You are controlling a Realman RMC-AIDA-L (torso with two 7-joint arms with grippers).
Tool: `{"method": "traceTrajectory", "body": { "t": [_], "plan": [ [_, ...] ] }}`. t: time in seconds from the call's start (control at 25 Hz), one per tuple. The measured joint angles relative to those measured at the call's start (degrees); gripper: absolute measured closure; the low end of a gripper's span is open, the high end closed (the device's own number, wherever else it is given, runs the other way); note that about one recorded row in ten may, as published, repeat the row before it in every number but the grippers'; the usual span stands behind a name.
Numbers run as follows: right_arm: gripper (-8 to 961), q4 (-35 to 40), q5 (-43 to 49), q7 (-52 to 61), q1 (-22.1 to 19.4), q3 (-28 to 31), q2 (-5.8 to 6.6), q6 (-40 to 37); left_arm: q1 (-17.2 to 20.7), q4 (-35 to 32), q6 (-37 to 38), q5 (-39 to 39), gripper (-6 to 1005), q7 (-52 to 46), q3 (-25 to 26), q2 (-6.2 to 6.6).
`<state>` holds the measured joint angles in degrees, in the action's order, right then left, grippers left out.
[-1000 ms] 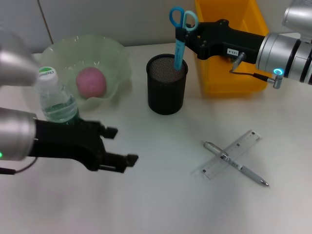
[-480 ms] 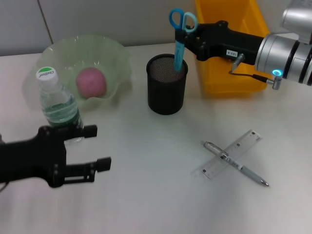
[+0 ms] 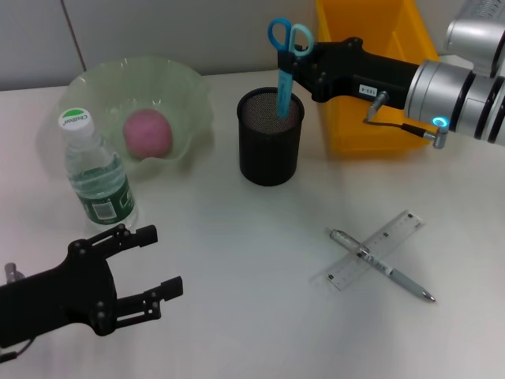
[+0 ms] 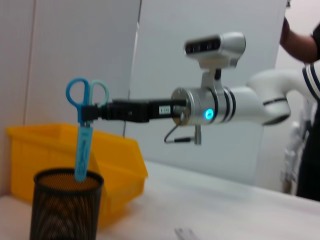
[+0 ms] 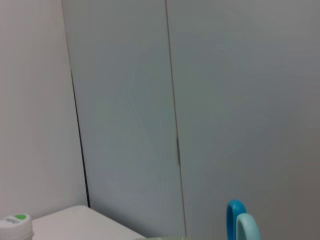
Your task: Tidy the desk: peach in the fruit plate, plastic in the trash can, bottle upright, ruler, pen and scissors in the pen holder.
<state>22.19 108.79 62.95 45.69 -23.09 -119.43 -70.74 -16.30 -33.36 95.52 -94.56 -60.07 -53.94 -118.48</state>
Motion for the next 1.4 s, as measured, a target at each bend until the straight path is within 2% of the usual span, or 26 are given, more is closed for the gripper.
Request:
{"method": "traceTrajectory", "body": {
  "t": [0.12, 0.84, 1.04, 1.2, 1.24, 1.28, 1.32, 1.4],
  "plan": [
    [786, -0.7, -0.7, -0.4, -0.1, -0.2, -0.07, 0.4, -0.1, 3.8, 0.5, 2.0, 155, 3.7, 0.3, 0.09],
    [756, -2.8, -0.8, -0.9, 0.1, -1.6, -0.05, 4.4, 0.3, 4.3, 2.8, 2.1, 155, 3.5, 0.2, 0.09],
    [516, -2.6, -1.6, -0.9, -0.4, -1.5, -0.02, 3.1, 0.4, 4.3, 3.2, 2.1, 155, 3.4, 0.3, 0.14],
    [467, -0.8, -5.9, -1.1, -3.1, -1.4, 0.06, -3.0, 0.4, 4.4, 3.3, 2.1, 155, 3.4, 0.4, 0.2],
    [454, 1.0, -9.0, -1.5, -5.5, -1.6, 0.1, -7.5, 0.4, 4.3, 3.3, 2.0, 155, 3.2, 0.4, 0.21],
    [442, 1.0, -9.0, -1.5, -5.5, -1.6, 0.1, -7.5, 0.4, 4.3, 3.3, 2.0, 155, 3.1, 0.4, 0.23],
    [430, 2.7, -11.5, -1.8, -7.8, -1.6, 0.16, -12.0, 0.4, 4.2, 3.3, 2.0, 155, 3.0, 0.4, 0.25],
    [405, 3.5, -12.6, -1.8, -9.2, -1.6, 0.23, -14.5, 0.4, 4.1, 3.3, 2.0, 155, 3.0, 0.4, 0.26]
  ]
}}
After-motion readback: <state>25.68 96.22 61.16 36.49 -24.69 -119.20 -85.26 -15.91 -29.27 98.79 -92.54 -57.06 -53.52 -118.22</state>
